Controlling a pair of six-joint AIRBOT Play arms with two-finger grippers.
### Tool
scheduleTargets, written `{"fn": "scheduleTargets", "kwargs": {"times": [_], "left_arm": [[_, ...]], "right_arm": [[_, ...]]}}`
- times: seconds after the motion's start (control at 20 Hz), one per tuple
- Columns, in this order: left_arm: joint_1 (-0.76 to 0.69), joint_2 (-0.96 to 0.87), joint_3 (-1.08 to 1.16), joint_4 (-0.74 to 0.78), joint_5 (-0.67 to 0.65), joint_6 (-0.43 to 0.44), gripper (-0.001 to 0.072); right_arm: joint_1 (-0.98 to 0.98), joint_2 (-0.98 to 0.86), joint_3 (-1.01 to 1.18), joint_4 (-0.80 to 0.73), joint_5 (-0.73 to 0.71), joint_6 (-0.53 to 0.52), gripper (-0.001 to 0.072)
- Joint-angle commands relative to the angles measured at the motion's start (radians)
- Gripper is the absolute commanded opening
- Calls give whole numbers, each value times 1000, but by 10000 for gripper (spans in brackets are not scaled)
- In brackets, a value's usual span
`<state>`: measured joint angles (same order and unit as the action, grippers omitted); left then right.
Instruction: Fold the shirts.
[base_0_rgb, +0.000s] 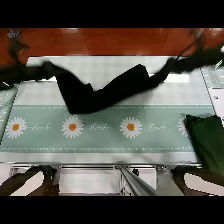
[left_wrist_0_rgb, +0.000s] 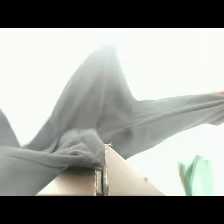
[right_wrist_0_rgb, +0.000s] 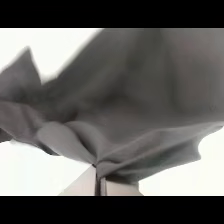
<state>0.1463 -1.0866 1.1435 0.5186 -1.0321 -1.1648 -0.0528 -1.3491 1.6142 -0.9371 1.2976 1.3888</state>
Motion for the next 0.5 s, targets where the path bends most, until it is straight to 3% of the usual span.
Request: {"fn": "scheduleTargets", "kwargs": {"times": [0.0,0.1,0.25,0.45], "left_arm": [[100,68,320,-6,-6,-83,18],[151,90,489,-3,-6,-108,17],[273,145,710,19,-6,-142,17],[454,283,872,270,-80,-184,17]], "right_arm": [[-39,1,481,-16,31,70,27],[-53,50,606,-14,27,74,27],[-97,232,561,-44,18,43,27],[-134,471,494,-195,50,33,27]]}}
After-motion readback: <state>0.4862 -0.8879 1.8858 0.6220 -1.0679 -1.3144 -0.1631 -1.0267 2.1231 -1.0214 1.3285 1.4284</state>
